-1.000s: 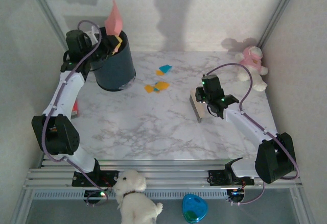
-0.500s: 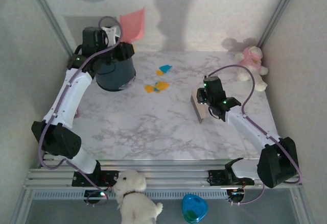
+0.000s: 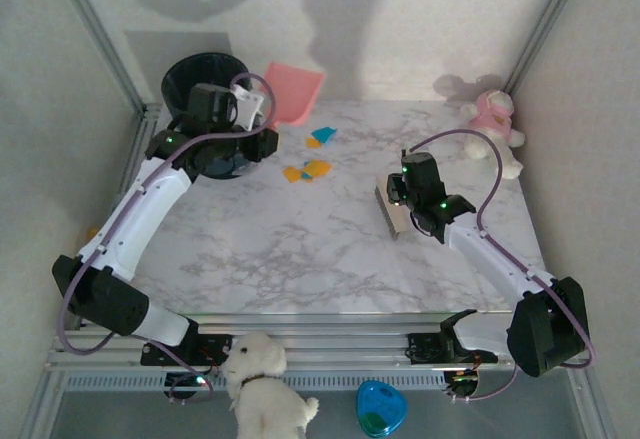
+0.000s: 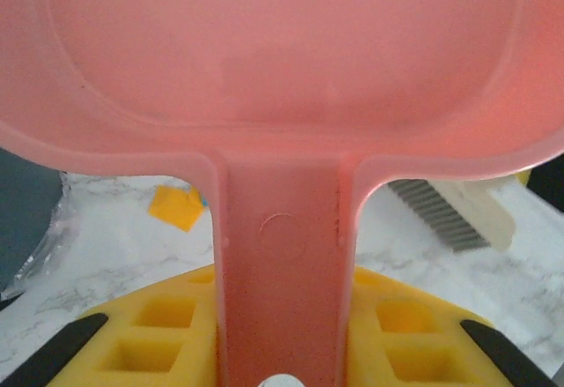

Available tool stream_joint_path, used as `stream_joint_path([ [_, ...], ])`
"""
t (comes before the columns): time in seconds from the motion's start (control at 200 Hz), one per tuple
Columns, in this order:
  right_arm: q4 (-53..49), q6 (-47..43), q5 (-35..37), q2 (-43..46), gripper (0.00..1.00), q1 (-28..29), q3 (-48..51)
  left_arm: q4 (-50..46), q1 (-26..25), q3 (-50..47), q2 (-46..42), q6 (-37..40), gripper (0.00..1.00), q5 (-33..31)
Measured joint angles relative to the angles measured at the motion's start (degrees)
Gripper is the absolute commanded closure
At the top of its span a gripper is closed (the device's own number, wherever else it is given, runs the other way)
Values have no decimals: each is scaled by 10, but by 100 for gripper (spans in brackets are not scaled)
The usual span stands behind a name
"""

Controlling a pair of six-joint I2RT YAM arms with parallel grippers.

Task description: Sweep away the paper scraps from the table

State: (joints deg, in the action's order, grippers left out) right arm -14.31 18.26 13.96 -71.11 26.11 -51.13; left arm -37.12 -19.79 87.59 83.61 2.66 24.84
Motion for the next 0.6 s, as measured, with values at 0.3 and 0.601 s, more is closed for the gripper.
stream_joint_path([
  [0.3,4,-9,9,2,100,0,0,-21,-42,-74,-44,67,100,-26],
  [0.601,6,-17,15,-1,100,-2,-2,-65,-53,-121,-37,101,100,-74],
])
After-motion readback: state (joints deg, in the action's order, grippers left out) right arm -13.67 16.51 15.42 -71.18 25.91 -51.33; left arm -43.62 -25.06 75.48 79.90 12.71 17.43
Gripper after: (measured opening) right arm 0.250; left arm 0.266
